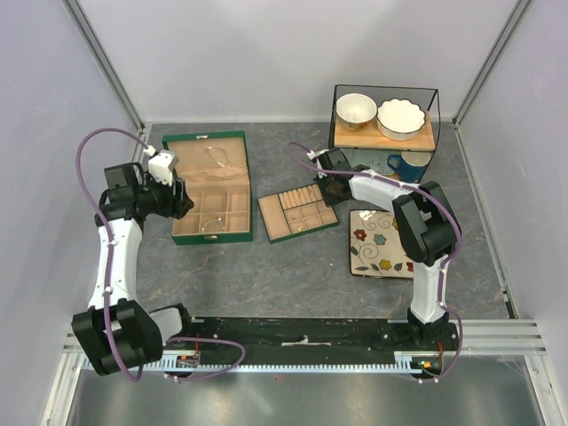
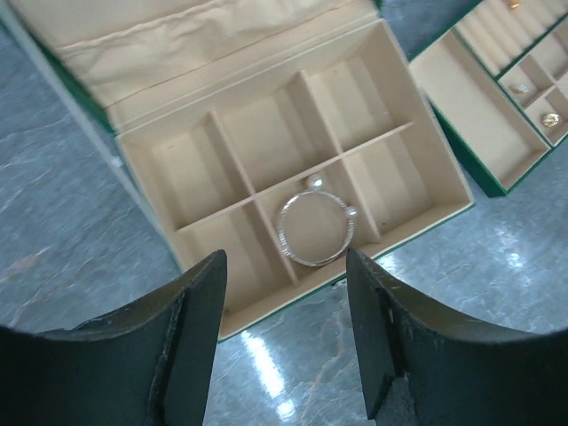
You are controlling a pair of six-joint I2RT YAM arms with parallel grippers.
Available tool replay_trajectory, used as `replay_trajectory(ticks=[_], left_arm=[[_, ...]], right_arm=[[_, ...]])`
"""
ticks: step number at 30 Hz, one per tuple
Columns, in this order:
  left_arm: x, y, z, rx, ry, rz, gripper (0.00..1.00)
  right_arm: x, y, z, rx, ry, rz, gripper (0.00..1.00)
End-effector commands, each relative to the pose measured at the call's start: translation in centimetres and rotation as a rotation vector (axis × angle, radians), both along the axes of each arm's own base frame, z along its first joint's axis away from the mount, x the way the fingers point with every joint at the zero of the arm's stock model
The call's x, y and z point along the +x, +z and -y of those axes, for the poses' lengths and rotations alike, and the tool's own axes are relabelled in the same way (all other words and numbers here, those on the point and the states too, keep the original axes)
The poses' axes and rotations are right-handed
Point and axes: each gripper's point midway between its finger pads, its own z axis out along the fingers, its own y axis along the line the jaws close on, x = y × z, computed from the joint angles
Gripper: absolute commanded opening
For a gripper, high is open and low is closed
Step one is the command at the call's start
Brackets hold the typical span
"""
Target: Organize the mixed jewelry
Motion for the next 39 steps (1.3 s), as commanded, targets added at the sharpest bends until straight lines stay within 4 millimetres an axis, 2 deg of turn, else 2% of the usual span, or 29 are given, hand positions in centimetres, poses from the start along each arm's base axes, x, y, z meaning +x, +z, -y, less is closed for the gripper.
replay_trajectory(ticks=[1,2,3,5,8,13,14,16,17,18,23,30,31,33,34,39], left_arm=[[0.5,0.6,3.3,-0.058,-0.076,0.007,0.64],[0.5,0.5,3.9,-0.067,-0.073,-0.001,0.64],[0.6,0.5,5.4,-0.067,-0.104,-0.002,0.64],[1.4,0.6,6.3,-0.065,-0.093,0.004,0.64],[2.1,1.0,9.5,-0.064,-0.136,0.012,0.62],[3.6,0.2,12.0,-0.059,-0.148,-0.031,0.61],[3.7,0.6,12.9,-0.058,-0.165,-0.027,0.61],[4.4,0.1,13.4,-0.049,-0.148,-0.047,0.61],[4.7,0.5,13.9,-0.057,-0.142,-0.042,0.61],[5.0,0.4,13.9,-0.057,-0.130,-0.050,0.61],[6.4,0.3,14.5,-0.068,-0.074,-0.088,0.61],[6.4,0.5,16.4,-0.086,-0.061,-0.176,0.61],[6.6,1.1,16.7,-0.092,-0.052,-0.170,0.61],[6.5,1.0,17.4,-0.092,-0.053,-0.195,0.61],[6.8,1.7,17.7,-0.097,-0.040,-0.187,0.61],[6.8,2.0,19.0,-0.069,-0.009,-0.211,0.61]], right_arm=[[0.2,-0.2,0.6,-0.035,-0.026,-0.008,0.01],[0.2,0.1,0.6,-0.033,-0.026,-0.004,0.00],[0.1,0.4,0.6,-0.029,-0.027,-0.006,0.00],[0.1,1.5,0.4,-0.014,-0.027,0.007,0.00],[0.1,3.1,0.8,-0.017,-0.051,0.017,0.00],[0.2,5.7,0.8,0.001,-0.081,0.041,0.00],[0.0,5.9,0.9,0.001,-0.085,0.036,0.00],[0.1,7.1,0.9,0.015,-0.097,0.052,0.00],[0.0,7.5,0.9,0.023,-0.111,0.051,0.00],[0.1,8.5,0.8,0.040,-0.116,0.068,0.00],[0.0,11.0,0.6,0.092,-0.154,0.100,0.00],[0.0,15.0,0.9,0.139,-0.188,0.168,0.00],[0.1,15.3,0.9,0.145,-0.196,0.176,0.00],[0.3,16.2,0.8,0.159,-0.202,0.193,0.00],[0.3,16.5,0.8,0.165,-0.213,0.196,0.00],[0.7,18.0,0.9,0.174,-0.231,0.218,0.00]])
